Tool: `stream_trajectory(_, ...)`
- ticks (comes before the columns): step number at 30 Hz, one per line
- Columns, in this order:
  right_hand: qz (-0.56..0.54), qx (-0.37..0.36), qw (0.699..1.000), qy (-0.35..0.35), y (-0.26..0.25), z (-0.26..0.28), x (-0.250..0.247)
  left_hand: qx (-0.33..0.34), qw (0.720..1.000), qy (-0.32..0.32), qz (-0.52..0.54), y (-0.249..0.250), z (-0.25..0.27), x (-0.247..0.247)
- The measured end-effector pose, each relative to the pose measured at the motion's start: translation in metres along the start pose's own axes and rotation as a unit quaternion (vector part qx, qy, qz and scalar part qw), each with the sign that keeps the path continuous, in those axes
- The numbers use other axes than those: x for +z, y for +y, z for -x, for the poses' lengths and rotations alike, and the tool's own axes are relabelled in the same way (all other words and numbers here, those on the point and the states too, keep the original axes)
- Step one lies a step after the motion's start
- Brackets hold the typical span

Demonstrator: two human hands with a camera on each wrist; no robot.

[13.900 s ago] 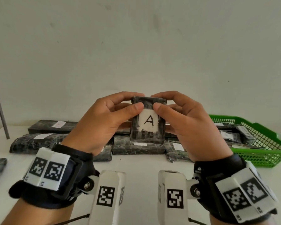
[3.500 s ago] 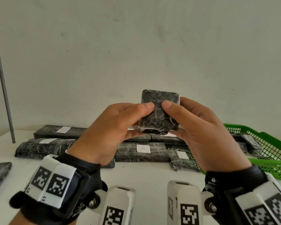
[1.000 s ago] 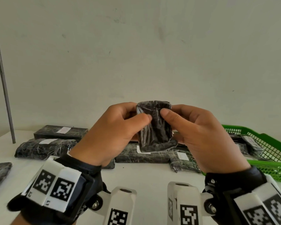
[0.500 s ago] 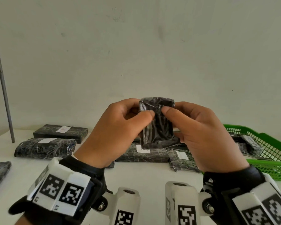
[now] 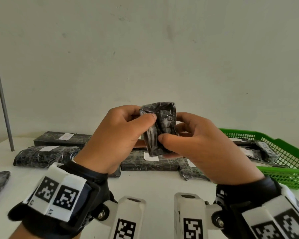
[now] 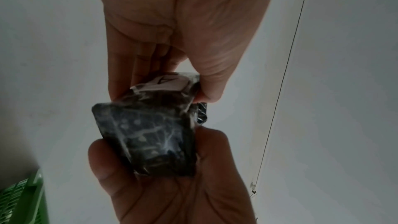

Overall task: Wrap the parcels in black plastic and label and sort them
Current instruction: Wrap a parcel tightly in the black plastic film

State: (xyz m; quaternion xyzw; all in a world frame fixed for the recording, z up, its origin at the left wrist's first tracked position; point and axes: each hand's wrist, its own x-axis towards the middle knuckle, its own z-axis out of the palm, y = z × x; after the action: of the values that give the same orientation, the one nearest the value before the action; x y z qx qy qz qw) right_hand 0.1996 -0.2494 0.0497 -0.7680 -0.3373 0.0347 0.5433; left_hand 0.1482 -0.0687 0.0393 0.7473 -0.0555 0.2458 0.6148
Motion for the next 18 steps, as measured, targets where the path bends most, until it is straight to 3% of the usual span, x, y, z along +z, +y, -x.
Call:
stream_trajectory(6,0.008,0.003,1.000,0.013,0.000,-0.001,0.002,-0.024,0.999,-0.042,-0.018,0.006,0.002,0.001)
stream_trajectory(12,0.002,-0.005,1.000,-0.008,0.000,-0.001,0.002,-0.006,0.999,-0.031,-0.029,0.007,0.002,-0.002)
stream_trajectory(16,-0.069,0.009,0.998,0.008,0.005,-0.001,-0.002,-0.002,0.993,-0.114,0.011,0.011,0.003,-0.009)
stream_trajectory(18,-0.120,0.024,0.992,0.001,0.006,0.000,-0.006,0.023,0.988,-0.149,-0.034,0.009,0.003,-0.013)
